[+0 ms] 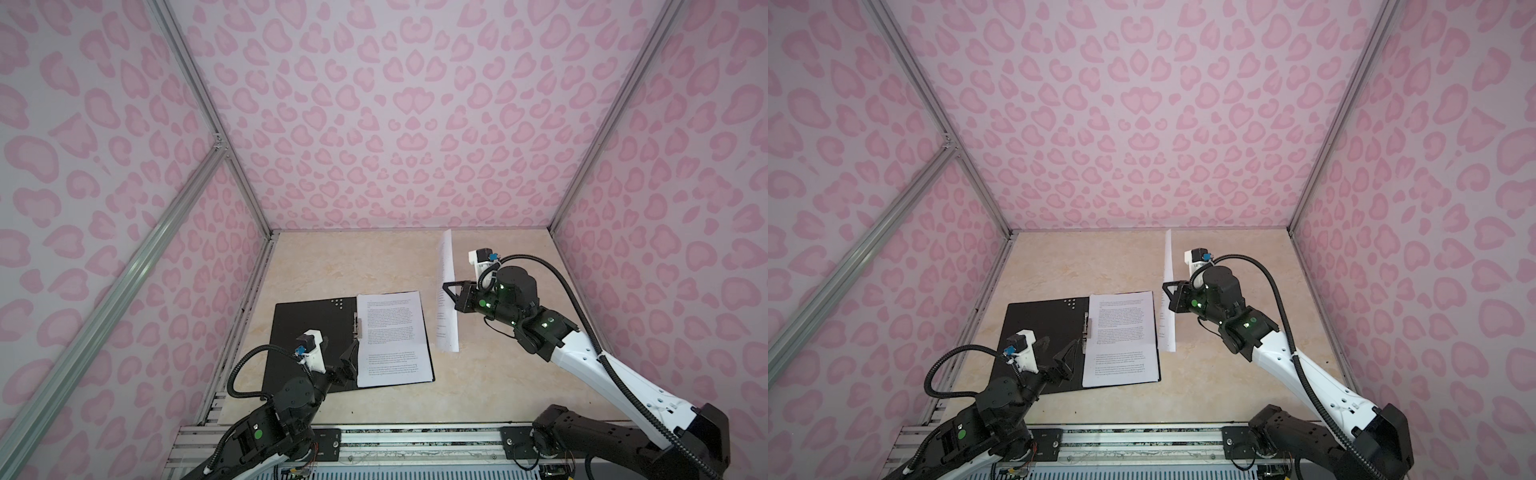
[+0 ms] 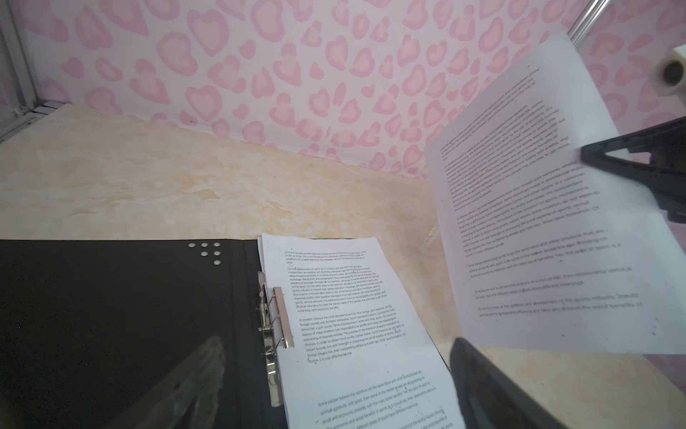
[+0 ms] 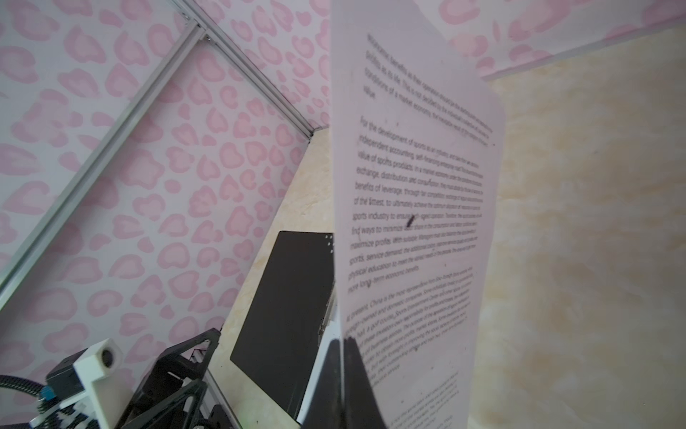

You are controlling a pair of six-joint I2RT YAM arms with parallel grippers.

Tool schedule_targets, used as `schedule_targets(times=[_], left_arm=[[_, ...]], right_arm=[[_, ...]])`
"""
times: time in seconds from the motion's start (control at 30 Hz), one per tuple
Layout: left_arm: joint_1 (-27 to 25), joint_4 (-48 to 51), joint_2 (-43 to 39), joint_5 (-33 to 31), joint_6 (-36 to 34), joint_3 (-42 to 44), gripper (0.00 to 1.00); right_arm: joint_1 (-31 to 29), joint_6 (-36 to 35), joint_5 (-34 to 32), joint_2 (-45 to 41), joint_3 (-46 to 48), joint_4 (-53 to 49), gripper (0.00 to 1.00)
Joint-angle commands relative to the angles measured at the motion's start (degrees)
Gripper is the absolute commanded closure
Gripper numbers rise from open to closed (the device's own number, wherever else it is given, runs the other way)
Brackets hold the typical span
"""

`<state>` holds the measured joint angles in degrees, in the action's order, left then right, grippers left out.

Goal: Put the files into the folder
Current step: 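Withdraw the left gripper to the clip while the right gripper raises the sheet, then carry the sheet onto the folder with the right gripper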

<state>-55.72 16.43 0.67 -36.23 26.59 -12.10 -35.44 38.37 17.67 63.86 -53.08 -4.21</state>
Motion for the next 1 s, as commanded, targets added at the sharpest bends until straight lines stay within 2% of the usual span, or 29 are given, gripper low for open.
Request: schedule_targets(times=[0.0,0.1,0.27,0.37,0.5,0.67,0.8,0.97], left_arm=[[0.0,0.78,2.41,-2.68,0.59,-1.41,0.04],[0.0,1.04,4.79,-2.97,0.83,-2.1,0.04],[0.0,0.6,4.8,-2.25,0.3,-1.95,0.04],[0.0,0.98,3.7,-2.59,0.48,-1.62,0.04],[0.0,1.02,2.2,-2.88,0.22,-0.98,0.04],[0.0,1.02,1.62,-3.15,-0.02,-0.57,0.04],[0.0,-0.75,3.02,-2.64,-0.96,0.17,0.04],[0.0,-0.78,6.52,-2.72,-0.75,-0.63,0.04]], right_arm=[[-1.0,4.95,2.73,0.73,-0.1,7.02,1.0],[-0.14,7.58,4.45,1.76,1.31,10.31,1.0],[5.65,15.14,11.53,7.15,8.75,20.73,1.0],[6.67,13.39,12.41,12.71,11.08,21.74,1.0],[5.74,7.55,14.09,21.69,11.36,21.94,1.0],[4.33,5.41,18.03,31.59,10.93,24.98,1.0],[4.06,6.29,19.4,33.53,11.57,26.96,1.0],[2.87,5.0,17.22,33.29,11.76,25.62,1.0]])
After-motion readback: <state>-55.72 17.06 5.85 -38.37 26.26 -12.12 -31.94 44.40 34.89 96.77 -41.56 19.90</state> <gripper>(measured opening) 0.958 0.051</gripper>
